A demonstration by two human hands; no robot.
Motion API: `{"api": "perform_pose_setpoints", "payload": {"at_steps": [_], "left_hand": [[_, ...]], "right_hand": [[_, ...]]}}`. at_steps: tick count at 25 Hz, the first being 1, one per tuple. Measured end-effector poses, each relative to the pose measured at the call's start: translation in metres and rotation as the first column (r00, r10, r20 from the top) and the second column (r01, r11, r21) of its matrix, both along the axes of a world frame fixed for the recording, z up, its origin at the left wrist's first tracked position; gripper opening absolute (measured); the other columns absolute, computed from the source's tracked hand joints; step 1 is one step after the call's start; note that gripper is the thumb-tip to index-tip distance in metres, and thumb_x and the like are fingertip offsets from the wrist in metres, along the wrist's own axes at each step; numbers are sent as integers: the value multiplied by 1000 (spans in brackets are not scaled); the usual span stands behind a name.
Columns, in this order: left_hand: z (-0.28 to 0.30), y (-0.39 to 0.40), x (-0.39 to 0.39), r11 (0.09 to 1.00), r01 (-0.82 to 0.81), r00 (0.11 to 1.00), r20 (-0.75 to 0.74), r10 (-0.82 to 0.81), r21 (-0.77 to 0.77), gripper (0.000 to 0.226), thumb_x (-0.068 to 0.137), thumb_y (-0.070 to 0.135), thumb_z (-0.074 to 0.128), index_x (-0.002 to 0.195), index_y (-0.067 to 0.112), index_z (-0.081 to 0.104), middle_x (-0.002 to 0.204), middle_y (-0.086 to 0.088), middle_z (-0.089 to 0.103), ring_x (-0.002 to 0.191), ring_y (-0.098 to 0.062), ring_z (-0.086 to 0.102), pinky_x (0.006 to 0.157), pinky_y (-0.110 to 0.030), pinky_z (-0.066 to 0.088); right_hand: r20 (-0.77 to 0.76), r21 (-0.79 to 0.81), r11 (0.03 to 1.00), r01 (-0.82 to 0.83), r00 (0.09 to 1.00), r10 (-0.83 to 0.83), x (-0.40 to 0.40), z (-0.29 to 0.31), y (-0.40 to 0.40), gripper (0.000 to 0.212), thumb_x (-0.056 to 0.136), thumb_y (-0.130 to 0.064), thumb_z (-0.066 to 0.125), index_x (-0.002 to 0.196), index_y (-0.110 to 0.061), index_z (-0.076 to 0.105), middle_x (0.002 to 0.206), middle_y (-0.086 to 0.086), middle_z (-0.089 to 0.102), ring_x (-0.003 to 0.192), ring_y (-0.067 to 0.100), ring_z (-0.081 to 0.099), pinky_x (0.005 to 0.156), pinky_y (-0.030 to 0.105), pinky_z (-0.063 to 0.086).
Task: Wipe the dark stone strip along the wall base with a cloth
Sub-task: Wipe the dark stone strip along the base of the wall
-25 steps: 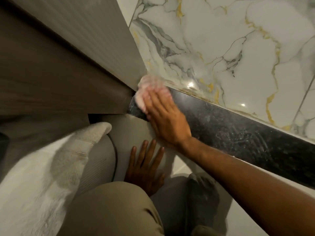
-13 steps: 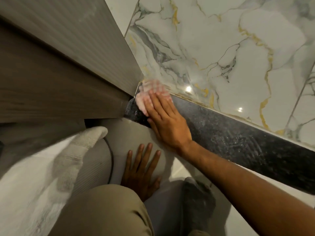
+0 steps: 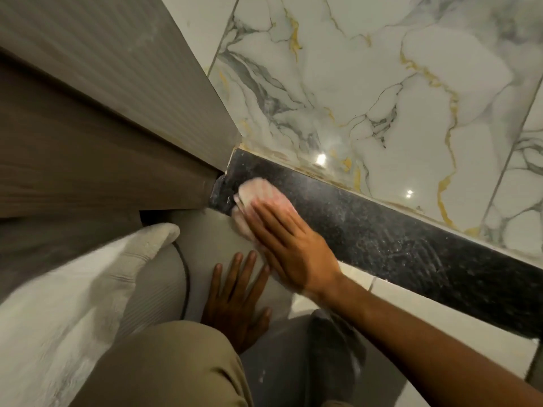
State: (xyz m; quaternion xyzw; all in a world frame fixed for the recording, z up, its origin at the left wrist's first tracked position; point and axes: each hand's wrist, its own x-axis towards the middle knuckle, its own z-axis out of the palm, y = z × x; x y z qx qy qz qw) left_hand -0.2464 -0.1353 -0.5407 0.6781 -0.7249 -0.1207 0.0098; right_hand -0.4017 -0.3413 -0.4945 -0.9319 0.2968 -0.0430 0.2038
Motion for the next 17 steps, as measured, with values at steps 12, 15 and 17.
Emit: {"api": "perform_pose_setpoints", "payload": {"at_steps": [12,15,17], "left_hand": [[-2,2,0,1000,-26,999,-24,26,-6,81,108,62,34,181,27,26,192,-11,13,178,-36,9,142,-64,4],[0,0,1,1000,-15,1000,-9,14,-22,80,109,61,36,180,26,27,192,-12,14,178,-38,11,140,-68,8],[1,-1,1,999,-5,1000,-5,5,-36,80,109,60,37,181,25,26,192,-13,14,178,-38,11,140,-68,8]], "right_hand": [[-173,-84,986,146,972,-159,-92,3,44,65,118,-36,39,175,-12,21,186,10,14,175,25,9,138,53,27],[-217,-71,929,364,903,-370,-109,9,31,68,117,-36,36,176,-9,14,187,10,7,175,25,6,140,52,22],[-216,-37,876,481,852,-477,-69,11,0,68,119,-37,32,176,-9,11,187,10,6,175,26,4,144,48,12]]}}
